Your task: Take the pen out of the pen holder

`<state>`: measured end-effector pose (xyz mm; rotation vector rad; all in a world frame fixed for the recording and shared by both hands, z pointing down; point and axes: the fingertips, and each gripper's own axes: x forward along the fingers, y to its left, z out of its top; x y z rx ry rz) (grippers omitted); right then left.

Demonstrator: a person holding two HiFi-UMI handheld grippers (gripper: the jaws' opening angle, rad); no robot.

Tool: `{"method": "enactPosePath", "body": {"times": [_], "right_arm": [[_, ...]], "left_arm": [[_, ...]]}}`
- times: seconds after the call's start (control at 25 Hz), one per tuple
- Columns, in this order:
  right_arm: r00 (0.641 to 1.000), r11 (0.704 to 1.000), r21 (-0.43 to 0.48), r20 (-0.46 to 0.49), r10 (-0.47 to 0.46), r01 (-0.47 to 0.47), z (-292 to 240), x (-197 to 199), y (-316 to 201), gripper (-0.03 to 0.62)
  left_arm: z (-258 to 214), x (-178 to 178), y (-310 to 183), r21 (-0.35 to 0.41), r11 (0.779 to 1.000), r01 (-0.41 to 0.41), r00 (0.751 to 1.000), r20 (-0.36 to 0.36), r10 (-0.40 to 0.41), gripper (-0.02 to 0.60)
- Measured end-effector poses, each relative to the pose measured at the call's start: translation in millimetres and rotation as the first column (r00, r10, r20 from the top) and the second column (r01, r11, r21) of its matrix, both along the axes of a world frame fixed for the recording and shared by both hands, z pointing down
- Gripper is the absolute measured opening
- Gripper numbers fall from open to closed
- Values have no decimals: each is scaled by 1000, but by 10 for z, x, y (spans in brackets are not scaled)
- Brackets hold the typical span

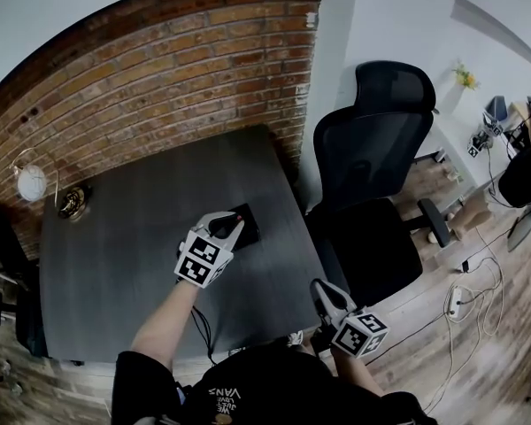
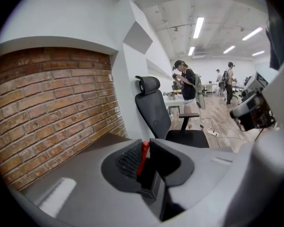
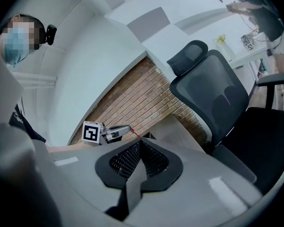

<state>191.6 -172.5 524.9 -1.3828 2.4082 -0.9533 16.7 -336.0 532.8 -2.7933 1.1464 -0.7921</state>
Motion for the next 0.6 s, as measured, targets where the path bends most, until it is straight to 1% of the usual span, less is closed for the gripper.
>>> {"method": "enactPosePath", "body": {"times": [0.2,0.6], "right_arm": [[1000,1000,9,-14,-7,7,-34,-162,36,0],[999,1000,13,-29,-20,21,-66,-463,96,0]], "left_arm": [[-203,-136,123,27,1000,-5,998,-60,7,104],[-463,-432,392,67,998,-9,992,-129,17,104]]}}
